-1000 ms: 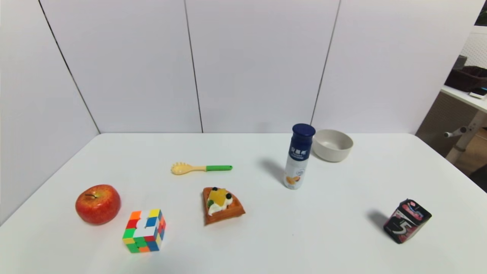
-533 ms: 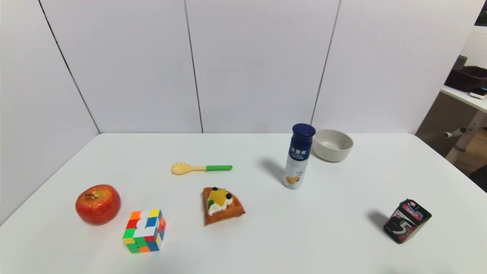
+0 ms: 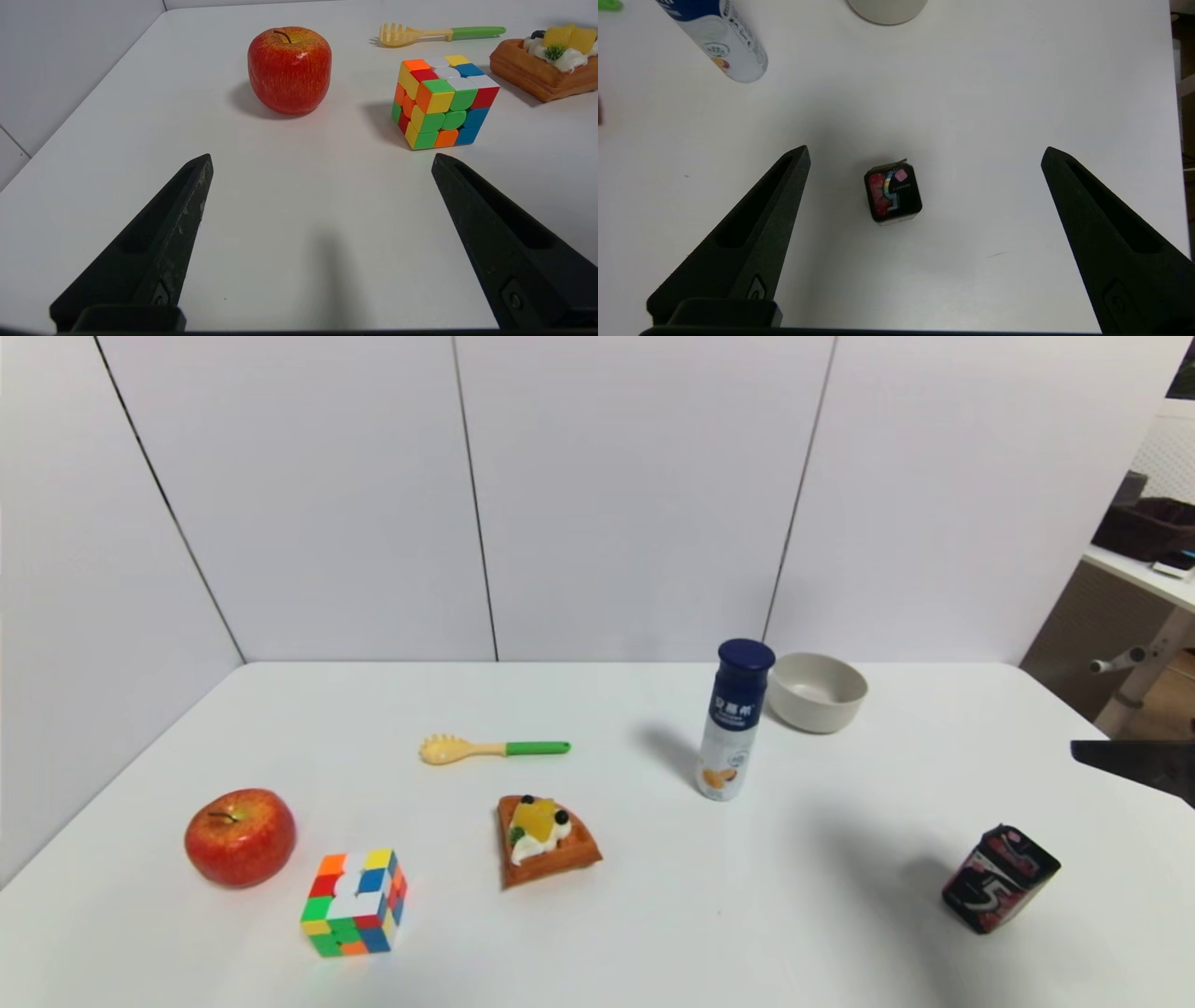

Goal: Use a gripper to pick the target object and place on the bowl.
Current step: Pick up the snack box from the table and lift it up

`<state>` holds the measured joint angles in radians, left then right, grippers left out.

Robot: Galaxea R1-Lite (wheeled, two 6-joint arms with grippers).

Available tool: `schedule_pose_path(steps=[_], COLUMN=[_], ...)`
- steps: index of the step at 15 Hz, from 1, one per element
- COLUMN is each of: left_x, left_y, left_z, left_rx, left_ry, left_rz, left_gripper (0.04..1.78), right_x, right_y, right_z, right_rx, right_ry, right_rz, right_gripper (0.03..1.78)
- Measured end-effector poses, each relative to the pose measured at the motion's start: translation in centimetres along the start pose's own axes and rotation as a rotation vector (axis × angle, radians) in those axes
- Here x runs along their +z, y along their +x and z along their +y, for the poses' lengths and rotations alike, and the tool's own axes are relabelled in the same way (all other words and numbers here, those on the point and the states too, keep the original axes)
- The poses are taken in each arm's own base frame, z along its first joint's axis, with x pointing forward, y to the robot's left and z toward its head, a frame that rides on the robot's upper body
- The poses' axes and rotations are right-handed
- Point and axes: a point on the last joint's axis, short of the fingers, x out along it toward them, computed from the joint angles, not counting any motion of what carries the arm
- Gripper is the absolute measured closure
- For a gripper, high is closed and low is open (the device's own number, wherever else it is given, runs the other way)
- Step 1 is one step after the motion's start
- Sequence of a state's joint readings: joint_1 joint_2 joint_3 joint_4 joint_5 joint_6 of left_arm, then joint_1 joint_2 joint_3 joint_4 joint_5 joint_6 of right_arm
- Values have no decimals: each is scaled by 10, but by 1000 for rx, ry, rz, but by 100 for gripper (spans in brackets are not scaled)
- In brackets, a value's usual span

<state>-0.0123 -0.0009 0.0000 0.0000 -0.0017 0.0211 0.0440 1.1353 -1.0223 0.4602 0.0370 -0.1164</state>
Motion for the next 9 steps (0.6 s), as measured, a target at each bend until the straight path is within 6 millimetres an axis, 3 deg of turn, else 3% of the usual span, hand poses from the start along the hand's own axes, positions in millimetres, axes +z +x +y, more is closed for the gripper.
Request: schedule_pose_path(steps=[2,5,9], left_x=[0,0,0], left_y=[0,0,0], left_z=[0,0,0], left_rx=[0,0,0], left_ry=[0,0,0], left_rz=[0,0,0], left_gripper=[13,13,13], right_x=[15,17,16], right_y=[17,44,78], right_z=[-1,-3,-4], right_rx=[31,98,173], right_ry=[-79,-196,-238], right_rz=[147,395,506], right_gripper=[10,10,10])
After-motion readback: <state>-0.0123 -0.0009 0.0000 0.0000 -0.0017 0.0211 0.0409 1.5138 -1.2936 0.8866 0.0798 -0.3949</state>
